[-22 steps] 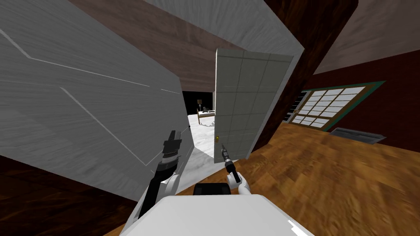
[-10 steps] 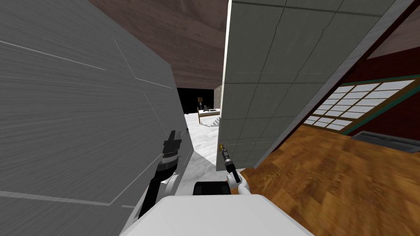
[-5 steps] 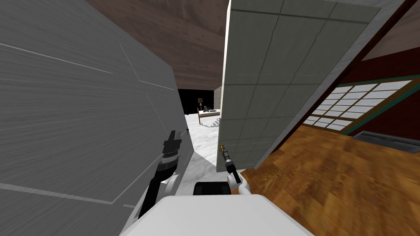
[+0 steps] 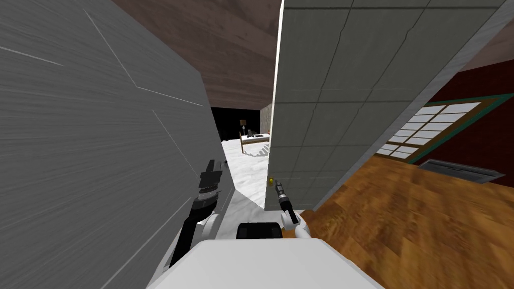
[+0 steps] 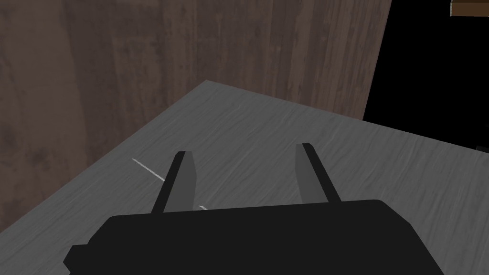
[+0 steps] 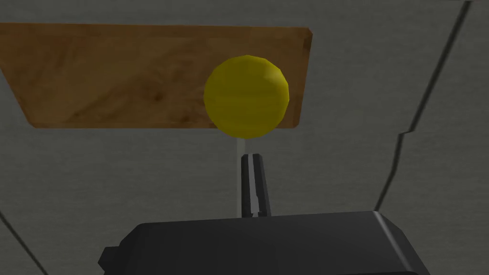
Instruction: Push the door open
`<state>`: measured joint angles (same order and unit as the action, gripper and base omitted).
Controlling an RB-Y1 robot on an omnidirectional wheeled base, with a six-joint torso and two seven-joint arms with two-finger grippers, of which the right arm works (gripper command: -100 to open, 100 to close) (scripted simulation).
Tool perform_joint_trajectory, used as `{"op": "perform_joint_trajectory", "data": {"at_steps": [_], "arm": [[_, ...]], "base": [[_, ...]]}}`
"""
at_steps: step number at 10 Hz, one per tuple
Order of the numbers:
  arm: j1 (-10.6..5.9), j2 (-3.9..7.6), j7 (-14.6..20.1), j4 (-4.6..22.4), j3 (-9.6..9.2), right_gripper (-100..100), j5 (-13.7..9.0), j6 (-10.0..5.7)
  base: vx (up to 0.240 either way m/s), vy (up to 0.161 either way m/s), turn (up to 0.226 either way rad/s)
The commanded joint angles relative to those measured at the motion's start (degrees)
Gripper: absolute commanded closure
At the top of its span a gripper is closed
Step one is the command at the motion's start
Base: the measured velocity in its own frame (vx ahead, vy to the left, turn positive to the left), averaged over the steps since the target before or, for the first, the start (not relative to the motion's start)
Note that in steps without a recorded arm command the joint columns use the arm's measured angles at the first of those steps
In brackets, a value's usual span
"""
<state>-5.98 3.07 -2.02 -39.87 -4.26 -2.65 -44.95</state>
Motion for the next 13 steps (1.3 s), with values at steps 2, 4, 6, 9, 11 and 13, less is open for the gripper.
{"op": "perform_joint_trajectory", "data": {"at_steps": [2, 4, 6, 9, 11, 13], "arm": [[0.11, 0.26, 0.1, -0.31, 0.15, -100, -0.32, 0.31], [0.24, -0.24, 0.22, -0.68, 0.31, -100, -0.69, 0.66], [0.37, -1.66, 0.34, -1.05, 0.49, -100, -1.07, 1.03], [0.39, -0.51, 0.2, -0.49, 0.64, -100, -1.09, 0.27], [0.49, -0.2, 0.1, -0.37, 0.8, -100, -1.18, -0.15], [0.6, -0.18, -0.02, -0.24, 0.98, -100, -1.28, -0.59]], "base": [[-0.146, 0.074, -0.062], [-0.23, 0.065, -0.054], [-0.269, 0.104, -0.073], [0.035, 0.038, 0.01], [0.185, 0.002, 0.025], [0.214, 0.01, 0.026]]}}
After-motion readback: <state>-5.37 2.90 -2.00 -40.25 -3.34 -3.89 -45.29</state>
